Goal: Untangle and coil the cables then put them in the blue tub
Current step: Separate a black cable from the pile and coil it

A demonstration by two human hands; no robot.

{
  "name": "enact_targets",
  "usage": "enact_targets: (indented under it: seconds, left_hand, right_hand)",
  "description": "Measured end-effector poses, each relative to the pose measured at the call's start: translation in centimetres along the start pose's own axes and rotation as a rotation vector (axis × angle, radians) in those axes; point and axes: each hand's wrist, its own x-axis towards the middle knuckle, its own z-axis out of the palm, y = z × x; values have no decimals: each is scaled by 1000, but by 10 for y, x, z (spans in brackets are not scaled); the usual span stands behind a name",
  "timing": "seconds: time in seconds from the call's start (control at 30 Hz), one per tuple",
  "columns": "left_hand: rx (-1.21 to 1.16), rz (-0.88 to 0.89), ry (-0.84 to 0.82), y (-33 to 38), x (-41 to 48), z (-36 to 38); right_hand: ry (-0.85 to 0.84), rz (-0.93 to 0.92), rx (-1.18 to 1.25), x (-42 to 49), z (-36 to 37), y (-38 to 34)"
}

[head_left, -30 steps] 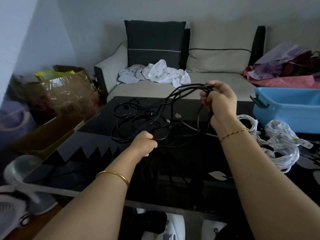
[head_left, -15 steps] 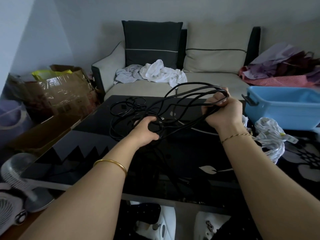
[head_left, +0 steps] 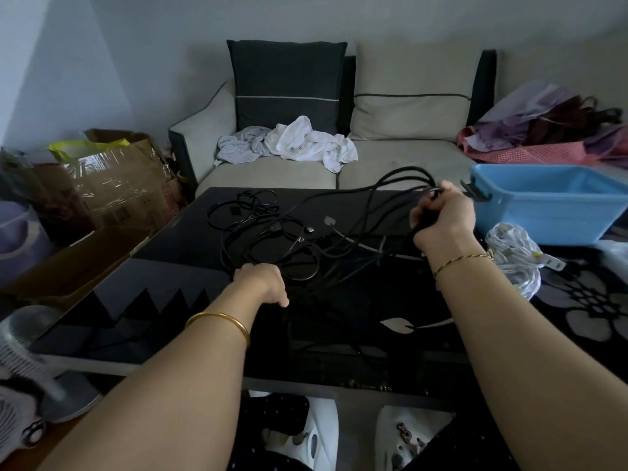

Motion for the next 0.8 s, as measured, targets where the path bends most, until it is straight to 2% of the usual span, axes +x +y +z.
enact_targets:
  seconds: [0.1, 0.23, 0.37, 0.43, 0.5, 0.6, 0.7, 0.8]
  left_hand:
    - [65, 22, 44, 0, 0, 3]
    - [-173, 82, 115, -6, 5, 3]
    - [-481, -14, 467, -11, 7, -3]
    - [-626, -90, 590, -12, 7, -8]
    - [-577, -218, 570, -15, 6, -10]
    - [-447, -404, 337, -31, 23, -2]
    - [-477, -457, 153, -44, 26, 9]
    - [-428, -445, 172, -53, 28, 14]
  right_hand:
    - [50, -6, -148, 9, -9, 7]
    - [41, -75, -523, 16, -10, 20]
    - [-45, -35, -1005, 21, -19, 35]
    - [-121, -26, -1392, 17, -27, 36]
    - [-209, 32, -1804, 5, -32, 35]
    - [-265, -6, -2276, -5, -31, 39]
    - [-245, -135, -2406, -9, -20, 42]
    - [-182, -284, -2443, -12, -11, 44]
